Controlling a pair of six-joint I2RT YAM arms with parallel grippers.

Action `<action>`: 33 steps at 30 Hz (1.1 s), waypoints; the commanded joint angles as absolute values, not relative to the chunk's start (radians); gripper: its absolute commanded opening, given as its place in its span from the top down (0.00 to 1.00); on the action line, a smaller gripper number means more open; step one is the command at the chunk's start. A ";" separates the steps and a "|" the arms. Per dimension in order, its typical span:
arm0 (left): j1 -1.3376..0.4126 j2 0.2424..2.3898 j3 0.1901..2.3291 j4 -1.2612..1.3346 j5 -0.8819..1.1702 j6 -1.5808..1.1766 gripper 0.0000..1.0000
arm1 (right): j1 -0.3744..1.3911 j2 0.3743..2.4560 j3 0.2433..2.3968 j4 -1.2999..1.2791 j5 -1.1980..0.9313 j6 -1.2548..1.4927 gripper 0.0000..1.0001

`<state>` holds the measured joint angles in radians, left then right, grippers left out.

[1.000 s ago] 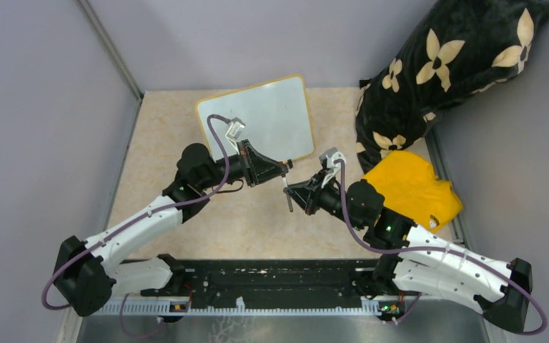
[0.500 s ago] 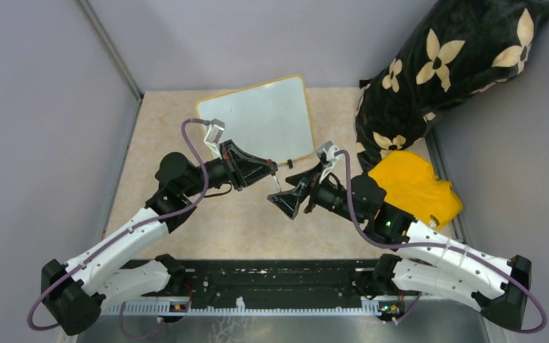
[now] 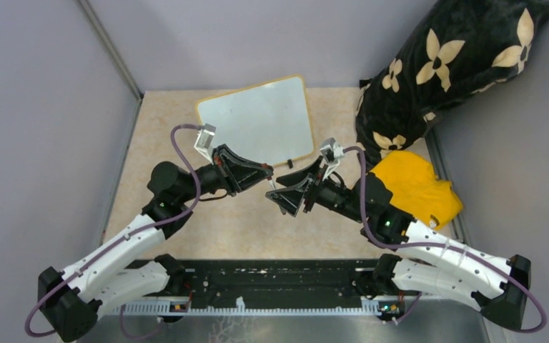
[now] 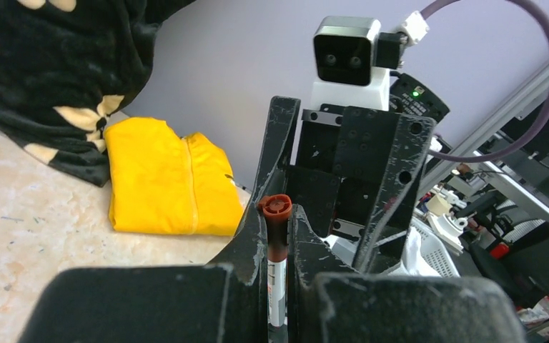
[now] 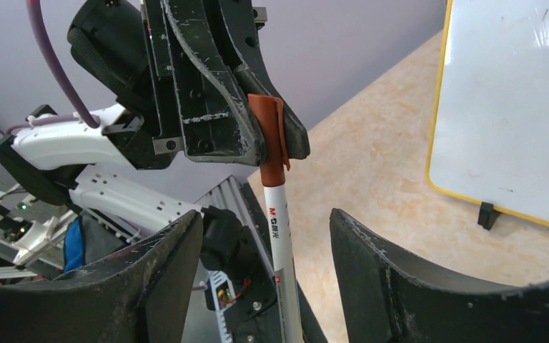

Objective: Write a sentence on the whiteboard
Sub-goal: Open the pen cap.

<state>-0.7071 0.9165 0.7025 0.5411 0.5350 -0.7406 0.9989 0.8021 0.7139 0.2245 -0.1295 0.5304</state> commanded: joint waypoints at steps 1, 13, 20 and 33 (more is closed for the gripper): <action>-0.713 0.891 0.688 0.610 0.560 -0.755 1.00 | 0.997 0.818 0.718 0.312 -0.146 0.563 0.38; -0.713 0.888 0.688 0.622 0.580 -0.757 1.00 | 0.997 0.841 0.713 0.349 -0.149 0.586 0.62; -0.712 0.886 0.707 0.638 0.555 -0.757 1.00 | 0.997 0.811 0.678 0.322 -0.119 0.572 1.00; -0.713 0.803 0.711 0.609 0.354 -0.735 1.00 | 0.997 0.759 0.624 0.308 -0.154 0.556 1.00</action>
